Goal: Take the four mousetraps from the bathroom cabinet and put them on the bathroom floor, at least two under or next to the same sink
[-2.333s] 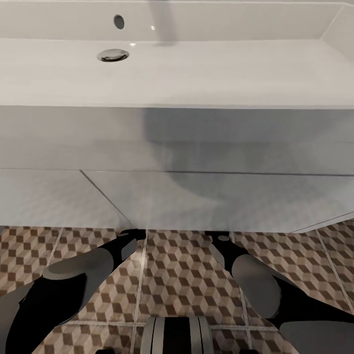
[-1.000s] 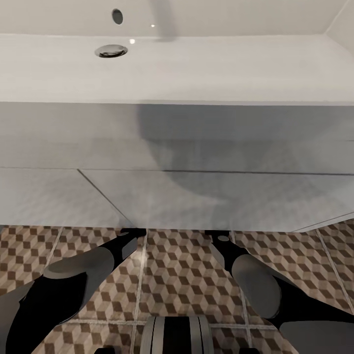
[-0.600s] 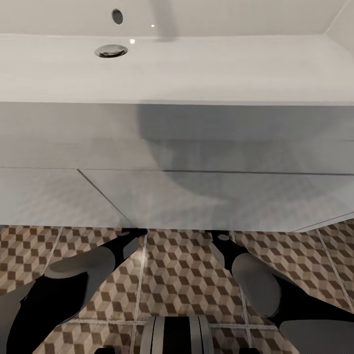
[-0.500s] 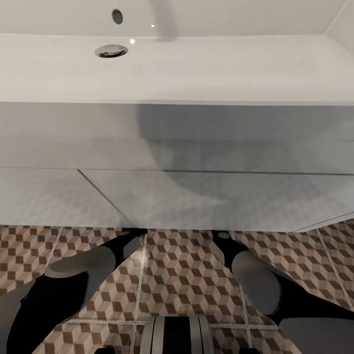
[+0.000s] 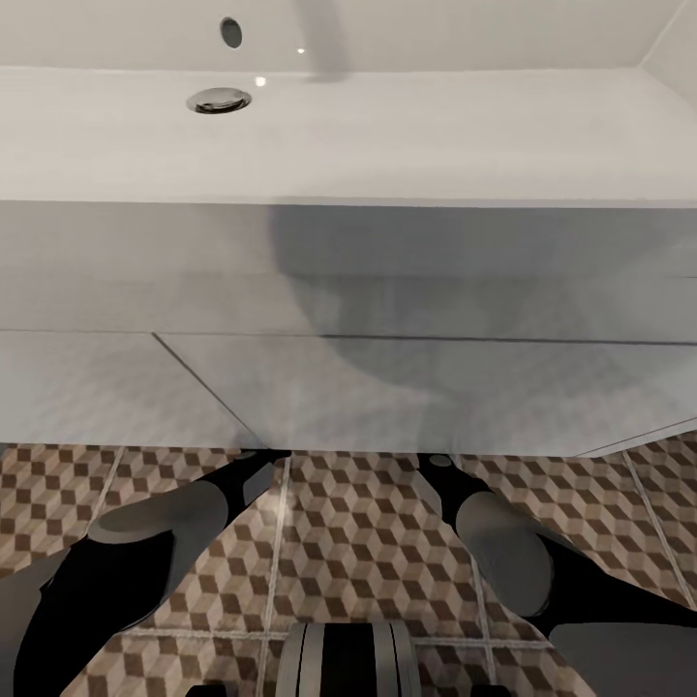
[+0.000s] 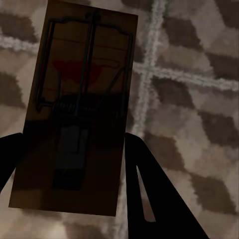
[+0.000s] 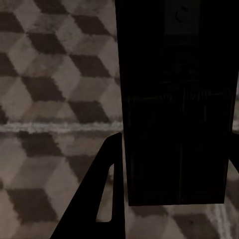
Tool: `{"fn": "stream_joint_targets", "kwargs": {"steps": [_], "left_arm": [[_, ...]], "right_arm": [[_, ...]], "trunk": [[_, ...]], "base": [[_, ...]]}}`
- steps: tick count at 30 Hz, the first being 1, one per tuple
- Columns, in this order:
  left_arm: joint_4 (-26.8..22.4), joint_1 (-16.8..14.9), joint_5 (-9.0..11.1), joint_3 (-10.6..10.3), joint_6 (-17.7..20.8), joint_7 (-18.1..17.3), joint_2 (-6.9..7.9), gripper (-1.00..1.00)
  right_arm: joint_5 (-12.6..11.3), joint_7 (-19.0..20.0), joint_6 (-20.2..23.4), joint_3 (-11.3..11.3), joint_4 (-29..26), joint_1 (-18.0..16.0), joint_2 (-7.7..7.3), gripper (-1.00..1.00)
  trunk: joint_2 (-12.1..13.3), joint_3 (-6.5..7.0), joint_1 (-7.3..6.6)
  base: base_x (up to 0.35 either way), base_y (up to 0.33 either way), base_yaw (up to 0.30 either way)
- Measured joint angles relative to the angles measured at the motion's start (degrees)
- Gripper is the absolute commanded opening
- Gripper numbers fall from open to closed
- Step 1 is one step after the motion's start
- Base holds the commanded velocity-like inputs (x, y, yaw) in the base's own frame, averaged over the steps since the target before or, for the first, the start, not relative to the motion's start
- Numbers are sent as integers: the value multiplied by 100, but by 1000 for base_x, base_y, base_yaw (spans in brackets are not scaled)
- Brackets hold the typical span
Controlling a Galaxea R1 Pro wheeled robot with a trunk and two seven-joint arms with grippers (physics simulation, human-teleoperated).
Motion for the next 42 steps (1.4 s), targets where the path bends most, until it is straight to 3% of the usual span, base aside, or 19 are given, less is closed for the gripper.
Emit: {"fn": "stream_joint_targets", "kwargs": {"steps": [19, 42], "left_arm": [[-9, 3, 0, 6, 1, 0, -40, -100], [-79, 5, -10, -1, 2, -5, -37, -100]], "right_arm": [[17, 0, -6, -1, -18, 0, 0, -100], [17, 0, -14, -1, -21, 0, 0, -100]], "trunk": [[0, -7, 0], [0, -207, 0]], "base": [[0, 0, 0], [0, 0, 0]]}}
